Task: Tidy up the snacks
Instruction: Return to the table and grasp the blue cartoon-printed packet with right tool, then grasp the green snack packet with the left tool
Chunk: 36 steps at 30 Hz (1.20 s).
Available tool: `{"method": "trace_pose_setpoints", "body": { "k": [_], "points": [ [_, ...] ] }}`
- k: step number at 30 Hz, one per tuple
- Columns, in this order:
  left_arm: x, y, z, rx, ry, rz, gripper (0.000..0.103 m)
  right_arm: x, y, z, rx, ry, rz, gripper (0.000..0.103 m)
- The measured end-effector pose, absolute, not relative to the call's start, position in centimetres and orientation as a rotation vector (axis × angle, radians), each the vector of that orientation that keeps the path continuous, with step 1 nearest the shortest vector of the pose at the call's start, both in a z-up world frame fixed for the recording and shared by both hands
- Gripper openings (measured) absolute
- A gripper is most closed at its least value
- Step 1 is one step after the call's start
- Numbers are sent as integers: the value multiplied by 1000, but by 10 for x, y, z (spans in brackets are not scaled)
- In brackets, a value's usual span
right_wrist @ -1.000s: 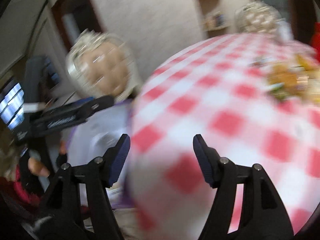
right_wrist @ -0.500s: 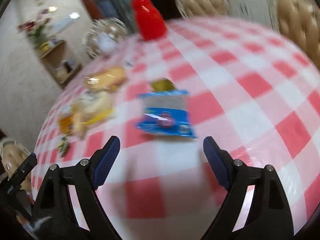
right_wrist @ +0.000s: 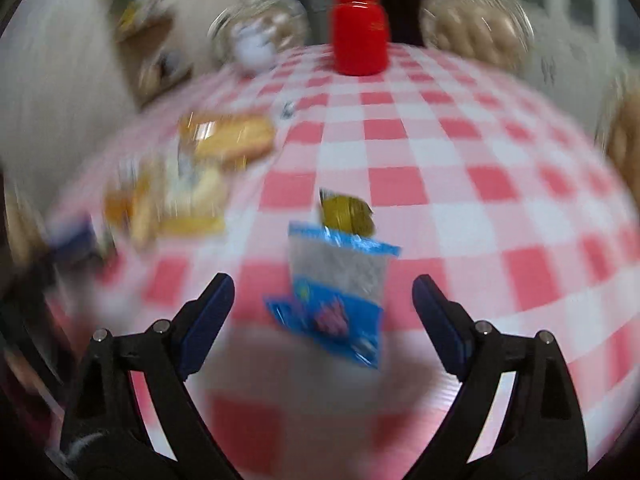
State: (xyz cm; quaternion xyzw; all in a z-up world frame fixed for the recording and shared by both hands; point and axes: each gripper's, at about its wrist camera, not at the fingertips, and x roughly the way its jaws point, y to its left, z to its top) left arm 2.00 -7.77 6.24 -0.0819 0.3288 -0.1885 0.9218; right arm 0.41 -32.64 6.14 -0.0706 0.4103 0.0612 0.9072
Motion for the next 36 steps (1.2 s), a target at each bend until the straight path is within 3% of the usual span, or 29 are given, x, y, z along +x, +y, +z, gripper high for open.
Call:
{"method": "trace_pose_setpoints", "body": {
  "k": [3,8,16,21,22,26,33,36],
  "points": [
    [24,-70,61,-211,698,-393,103,2,-325,43,-318,918,24,93],
    [24,-58,63,-286,709,-398,103,28,-322,28,-367,976,123,93],
    [32,-48,60,-315,729,-367,103,72,-338,33,-247,964,405,93],
    [41,-28,67,-318,723,-332,103,49,-334,21,-247,953,481,95],
    [43,-22,67,-331,727,-316,103,44,-335,22,-242,944,487,93],
    [55,-1,57,-401,781,-271,103,37,-341,28,-173,910,463,65],
    [52,-7,63,-213,804,-230,103,16,-312,34,-205,846,414,60],
    [53,17,53,-266,880,-177,103,15,-304,34,-196,851,391,60]
  ]
}}
